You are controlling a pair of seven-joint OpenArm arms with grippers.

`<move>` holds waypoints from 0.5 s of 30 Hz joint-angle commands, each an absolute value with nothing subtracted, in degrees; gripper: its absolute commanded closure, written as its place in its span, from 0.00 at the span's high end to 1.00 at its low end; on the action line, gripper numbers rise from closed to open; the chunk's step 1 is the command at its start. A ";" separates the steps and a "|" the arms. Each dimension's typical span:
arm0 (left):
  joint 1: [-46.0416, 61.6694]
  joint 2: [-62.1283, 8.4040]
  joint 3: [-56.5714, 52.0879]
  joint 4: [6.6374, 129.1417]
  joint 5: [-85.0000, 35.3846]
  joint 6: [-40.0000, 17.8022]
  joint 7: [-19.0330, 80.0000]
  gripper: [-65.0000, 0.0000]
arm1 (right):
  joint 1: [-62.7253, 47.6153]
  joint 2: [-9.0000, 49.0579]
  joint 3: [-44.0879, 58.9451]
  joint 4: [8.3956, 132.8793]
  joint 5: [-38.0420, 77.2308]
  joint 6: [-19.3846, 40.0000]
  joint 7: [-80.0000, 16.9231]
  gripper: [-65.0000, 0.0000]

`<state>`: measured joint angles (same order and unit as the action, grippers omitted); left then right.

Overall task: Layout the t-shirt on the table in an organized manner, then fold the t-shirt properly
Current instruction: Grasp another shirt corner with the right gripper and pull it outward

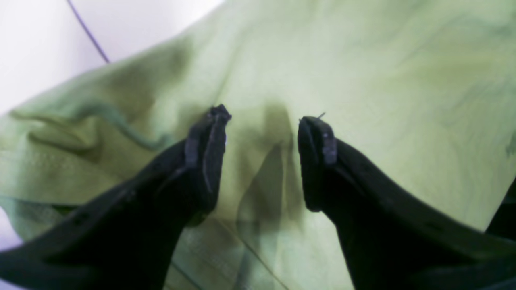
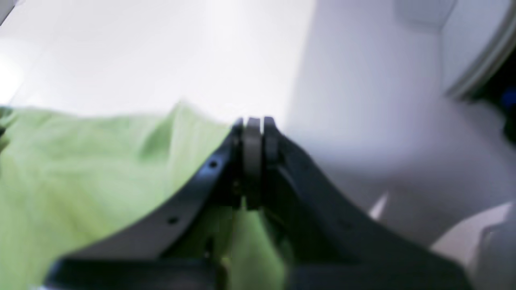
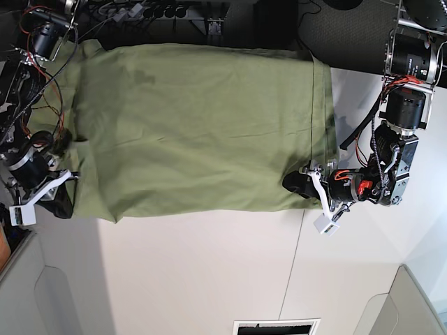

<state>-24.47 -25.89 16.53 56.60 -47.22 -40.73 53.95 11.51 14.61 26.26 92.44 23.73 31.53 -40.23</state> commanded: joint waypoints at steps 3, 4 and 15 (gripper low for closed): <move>-25.21 -26.65 16.47 56.77 -45.34 -40.00 55.51 0.51 | 12.95 15.55 26.50 93.25 24.01 31.22 -38.81 0.53; -25.21 -26.68 16.47 56.77 -45.34 -40.00 55.51 0.51 | 12.80 15.51 26.50 93.25 23.99 31.22 -38.83 0.61; -25.19 -26.68 16.47 56.77 -44.99 -40.00 56.69 0.51 | 10.39 15.38 26.50 92.05 19.05 20.69 -36.40 0.63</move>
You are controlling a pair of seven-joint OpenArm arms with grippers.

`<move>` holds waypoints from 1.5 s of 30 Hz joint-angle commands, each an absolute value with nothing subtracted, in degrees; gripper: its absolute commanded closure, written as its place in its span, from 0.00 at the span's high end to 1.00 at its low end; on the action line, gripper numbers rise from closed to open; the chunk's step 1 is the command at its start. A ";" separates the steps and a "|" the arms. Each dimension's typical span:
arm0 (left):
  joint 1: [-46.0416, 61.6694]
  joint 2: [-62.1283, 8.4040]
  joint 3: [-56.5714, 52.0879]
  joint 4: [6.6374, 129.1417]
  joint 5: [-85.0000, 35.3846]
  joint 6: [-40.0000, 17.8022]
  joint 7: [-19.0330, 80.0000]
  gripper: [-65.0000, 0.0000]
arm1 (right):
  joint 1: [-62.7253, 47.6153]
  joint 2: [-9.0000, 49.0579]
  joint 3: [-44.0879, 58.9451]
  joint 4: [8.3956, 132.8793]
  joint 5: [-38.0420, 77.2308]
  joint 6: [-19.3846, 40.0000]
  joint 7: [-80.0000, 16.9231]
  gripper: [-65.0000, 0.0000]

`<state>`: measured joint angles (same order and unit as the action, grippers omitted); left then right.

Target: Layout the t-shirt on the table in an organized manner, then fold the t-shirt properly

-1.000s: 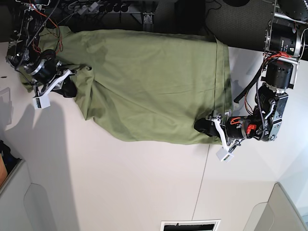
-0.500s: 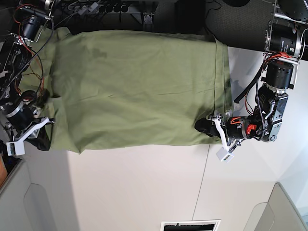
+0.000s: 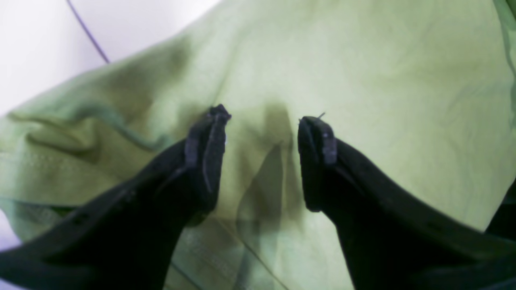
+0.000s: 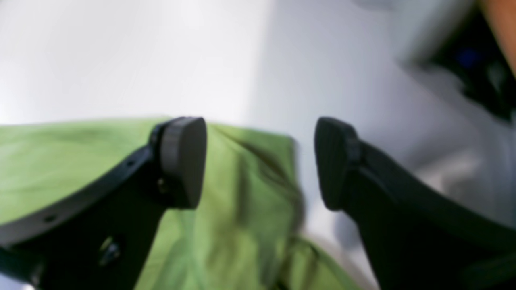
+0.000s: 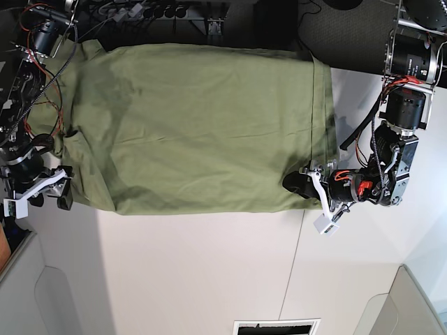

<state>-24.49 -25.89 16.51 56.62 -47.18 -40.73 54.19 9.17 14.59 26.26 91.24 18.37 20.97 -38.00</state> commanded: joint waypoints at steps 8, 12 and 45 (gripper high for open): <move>-24.58 -26.70 16.47 56.77 -46.02 -40.00 56.82 0.51 | 12.84 15.40 25.76 75.59 19.57 19.22 -29.80 0.00; -24.23 -26.70 16.47 56.77 -46.04 -40.00 56.84 0.51 | 14.06 15.38 25.34 70.08 19.88 23.40 -27.55 0.00; -22.31 -27.03 16.47 56.77 -46.98 -40.00 59.42 0.51 | 19.75 17.23 25.36 59.96 20.97 26.37 -33.30 0.00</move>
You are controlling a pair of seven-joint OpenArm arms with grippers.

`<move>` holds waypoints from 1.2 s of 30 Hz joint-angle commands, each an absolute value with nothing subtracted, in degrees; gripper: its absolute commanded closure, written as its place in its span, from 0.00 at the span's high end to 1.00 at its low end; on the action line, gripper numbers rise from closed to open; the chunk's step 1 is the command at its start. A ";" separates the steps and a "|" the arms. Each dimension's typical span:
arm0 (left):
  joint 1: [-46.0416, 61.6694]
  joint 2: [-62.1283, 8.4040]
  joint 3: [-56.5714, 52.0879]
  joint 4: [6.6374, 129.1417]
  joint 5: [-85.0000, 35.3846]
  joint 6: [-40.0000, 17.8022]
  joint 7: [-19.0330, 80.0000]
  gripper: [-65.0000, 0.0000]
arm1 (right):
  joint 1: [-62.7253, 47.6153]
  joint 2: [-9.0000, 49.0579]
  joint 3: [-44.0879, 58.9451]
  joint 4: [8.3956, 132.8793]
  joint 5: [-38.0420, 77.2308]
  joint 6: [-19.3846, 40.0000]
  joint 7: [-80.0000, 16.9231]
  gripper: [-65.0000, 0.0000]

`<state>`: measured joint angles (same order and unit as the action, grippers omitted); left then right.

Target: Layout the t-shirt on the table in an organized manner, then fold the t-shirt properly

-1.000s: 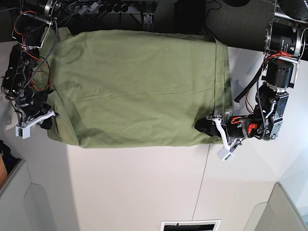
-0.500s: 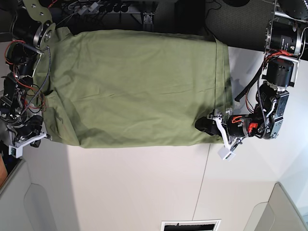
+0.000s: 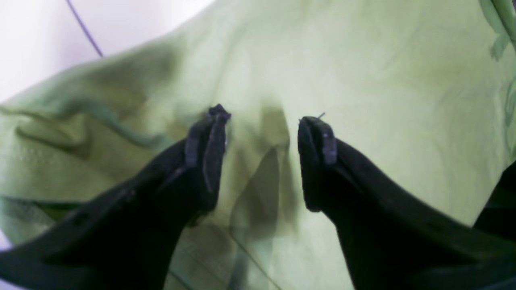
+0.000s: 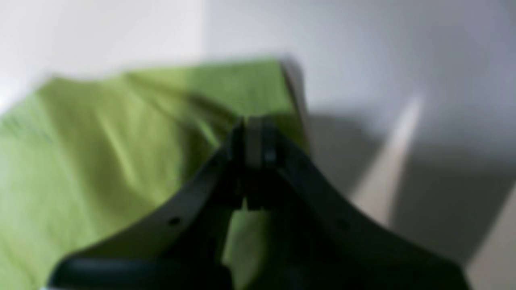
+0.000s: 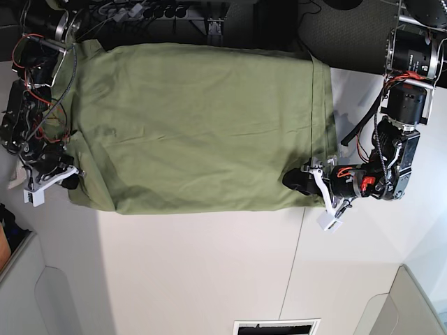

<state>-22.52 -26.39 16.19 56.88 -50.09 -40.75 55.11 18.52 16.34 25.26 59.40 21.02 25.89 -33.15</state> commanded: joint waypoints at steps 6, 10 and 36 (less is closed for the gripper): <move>-21.87 -27.03 16.47 56.77 -50.92 -40.00 60.51 0.51 | 18.90 17.45 25.36 52.73 16.69 25.91 -26.98 0.00; -21.41 -27.05 16.47 56.77 -51.07 -40.00 60.77 0.51 | 21.63 17.39 25.36 49.12 13.80 25.21 -21.76 0.00; -21.47 -30.68 16.47 56.77 -49.91 -40.00 60.49 0.51 | 19.77 17.78 25.39 74.15 23.55 24.25 -44.71 0.00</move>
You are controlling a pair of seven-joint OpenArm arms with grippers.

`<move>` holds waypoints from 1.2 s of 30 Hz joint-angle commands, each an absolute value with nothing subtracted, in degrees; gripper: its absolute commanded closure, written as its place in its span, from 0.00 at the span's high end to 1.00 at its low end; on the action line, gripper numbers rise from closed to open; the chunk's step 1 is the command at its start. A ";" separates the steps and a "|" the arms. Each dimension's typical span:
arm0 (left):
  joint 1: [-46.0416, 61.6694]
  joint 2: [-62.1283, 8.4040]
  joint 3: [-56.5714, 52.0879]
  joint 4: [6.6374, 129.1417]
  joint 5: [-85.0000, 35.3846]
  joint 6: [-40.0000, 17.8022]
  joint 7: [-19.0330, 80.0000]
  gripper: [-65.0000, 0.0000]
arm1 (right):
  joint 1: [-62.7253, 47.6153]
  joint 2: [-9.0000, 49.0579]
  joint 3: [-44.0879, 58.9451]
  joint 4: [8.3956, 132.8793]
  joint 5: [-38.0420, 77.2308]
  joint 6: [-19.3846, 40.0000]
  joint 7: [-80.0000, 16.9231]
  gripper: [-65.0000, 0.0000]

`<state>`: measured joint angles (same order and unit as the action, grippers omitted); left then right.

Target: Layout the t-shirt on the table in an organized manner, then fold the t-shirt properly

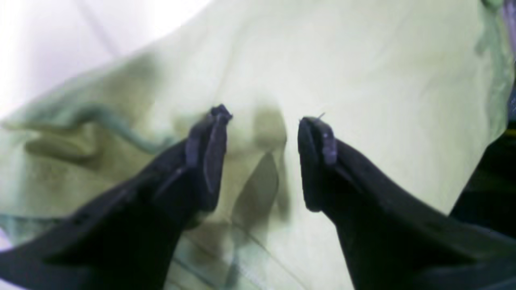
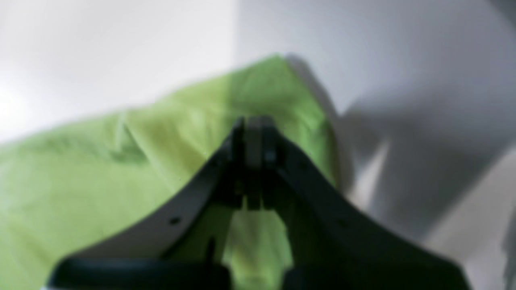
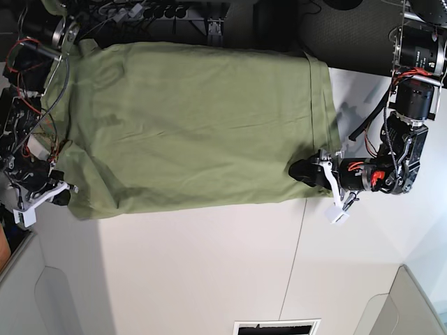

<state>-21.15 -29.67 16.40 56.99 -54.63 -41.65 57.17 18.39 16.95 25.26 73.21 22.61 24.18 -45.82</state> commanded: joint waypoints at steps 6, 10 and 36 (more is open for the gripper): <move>-21.74 -30.63 16.47 56.80 -51.46 -40.00 60.82 0.51 | 17.45 17.76 25.36 70.78 19.66 24.21 -41.50 0.00; -21.74 -30.65 16.47 56.77 -51.46 -40.00 62.00 0.51 | 18.41 17.78 24.91 61.49 19.29 24.23 -38.33 0.00; -21.76 -30.63 16.47 56.77 -49.23 -40.00 63.00 0.51 | 33.06 18.41 22.37 64.42 12.75 17.02 -37.43 0.00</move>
